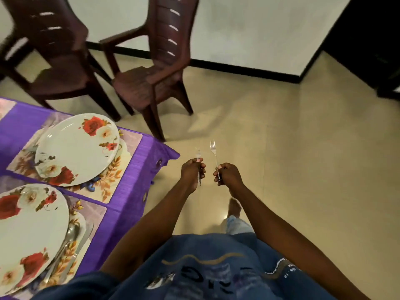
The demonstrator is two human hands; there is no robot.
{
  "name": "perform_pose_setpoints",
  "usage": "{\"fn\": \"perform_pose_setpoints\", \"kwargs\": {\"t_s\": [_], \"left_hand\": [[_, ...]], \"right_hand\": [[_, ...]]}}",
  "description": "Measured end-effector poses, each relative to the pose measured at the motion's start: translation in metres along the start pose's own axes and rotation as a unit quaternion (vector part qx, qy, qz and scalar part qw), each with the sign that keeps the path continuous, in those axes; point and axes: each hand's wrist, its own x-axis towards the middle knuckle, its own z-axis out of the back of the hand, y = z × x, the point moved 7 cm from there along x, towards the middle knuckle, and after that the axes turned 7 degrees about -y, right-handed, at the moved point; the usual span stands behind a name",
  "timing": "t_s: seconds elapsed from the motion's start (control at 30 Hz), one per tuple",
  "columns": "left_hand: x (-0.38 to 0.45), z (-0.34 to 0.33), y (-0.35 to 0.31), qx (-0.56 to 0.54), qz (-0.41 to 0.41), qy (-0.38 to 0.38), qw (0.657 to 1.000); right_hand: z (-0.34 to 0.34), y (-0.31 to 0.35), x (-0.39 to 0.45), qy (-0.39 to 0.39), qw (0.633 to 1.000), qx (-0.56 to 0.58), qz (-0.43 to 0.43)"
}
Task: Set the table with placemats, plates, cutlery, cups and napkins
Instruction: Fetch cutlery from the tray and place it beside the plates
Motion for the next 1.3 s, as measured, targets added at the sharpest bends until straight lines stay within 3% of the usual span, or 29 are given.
{"fn": "perform_pose_setpoints", "kwargs": {"t_s": [0.13, 0.3, 0.53, 0.9, 1.0, 1.17, 1.3], "left_hand": [[0.037, -0.028, -0.052, -0.031, 0.003, -0.104, 0.994], [0.071, -0.039, -0.107, -0.128, -0.013, -0.161, 0.978], [0.138, 0.002, -0.170, -0.249, -0.063, -0.248, 0.934], [0.239, 0.101, -0.282, -0.417, -0.091, -0.330, 0.842], [0.241, 0.128, -0.295, -0.468, -0.100, -0.364, 0.799], [0.227, 0.168, -0.290, -0.532, -0.111, -0.458, 0.704], [0.204, 0.190, -0.282, -0.596, -0.124, -0.535, 0.585]], "right_hand": [[0.009, 0.074, 0.070, 0.059, 0.996, -0.059, 0.027], [-0.023, 0.150, 0.135, 0.142, 0.979, -0.132, 0.063], [-0.138, 0.214, 0.194, 0.257, 0.940, -0.201, 0.096], [-0.328, 0.323, 0.255, 0.346, 0.867, -0.325, 0.152], [-0.382, 0.334, 0.248, 0.397, 0.839, -0.339, 0.151], [-0.462, 0.330, 0.221, 0.495, 0.753, -0.390, 0.190], [-0.508, 0.321, 0.193, 0.579, 0.661, -0.428, 0.211]]}}
